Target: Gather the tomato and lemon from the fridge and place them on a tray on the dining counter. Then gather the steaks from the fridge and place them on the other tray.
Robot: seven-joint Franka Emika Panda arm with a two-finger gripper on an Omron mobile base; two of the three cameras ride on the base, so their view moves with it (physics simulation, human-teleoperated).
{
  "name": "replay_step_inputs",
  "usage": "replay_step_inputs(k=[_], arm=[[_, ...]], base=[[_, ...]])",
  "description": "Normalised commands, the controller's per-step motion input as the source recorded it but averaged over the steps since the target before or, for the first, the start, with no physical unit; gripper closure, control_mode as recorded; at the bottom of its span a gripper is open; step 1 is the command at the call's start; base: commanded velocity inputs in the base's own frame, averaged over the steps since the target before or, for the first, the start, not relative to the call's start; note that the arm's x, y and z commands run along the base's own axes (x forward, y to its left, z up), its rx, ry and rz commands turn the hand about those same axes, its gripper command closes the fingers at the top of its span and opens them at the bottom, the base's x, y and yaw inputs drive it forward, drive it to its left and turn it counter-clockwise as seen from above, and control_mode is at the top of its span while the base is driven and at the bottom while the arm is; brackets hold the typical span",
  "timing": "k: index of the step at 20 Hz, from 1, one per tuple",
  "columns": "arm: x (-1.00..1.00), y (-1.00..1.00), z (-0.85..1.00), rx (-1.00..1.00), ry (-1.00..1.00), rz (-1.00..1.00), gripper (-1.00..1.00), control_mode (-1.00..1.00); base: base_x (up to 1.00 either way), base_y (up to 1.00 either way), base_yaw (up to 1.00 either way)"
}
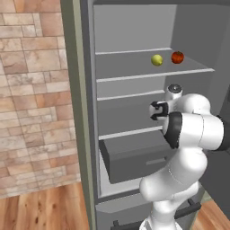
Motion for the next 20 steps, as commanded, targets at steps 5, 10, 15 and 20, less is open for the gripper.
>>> replay_step_inputs(k=[5,10,15,20], arm=[[0.11,-0.09,-0.22,0.00,0.01,0.00,-1.00,-1.00],[0.12,-0.07,-0.21,0.00,0.01,0.00,-1.00,-1.00],[0.17,-0.01,-0.14,0.00,0.01,0.00,-1.00,-1.00],[0.10,0.00,-0.15,0.00,0.00,0.00,-1.00,-1.00]], base=[[0.00,0.00,0.00],[0.00,0.00,0.00],[0.00,0.00,0.00],[0.00,0.00,0.00]])
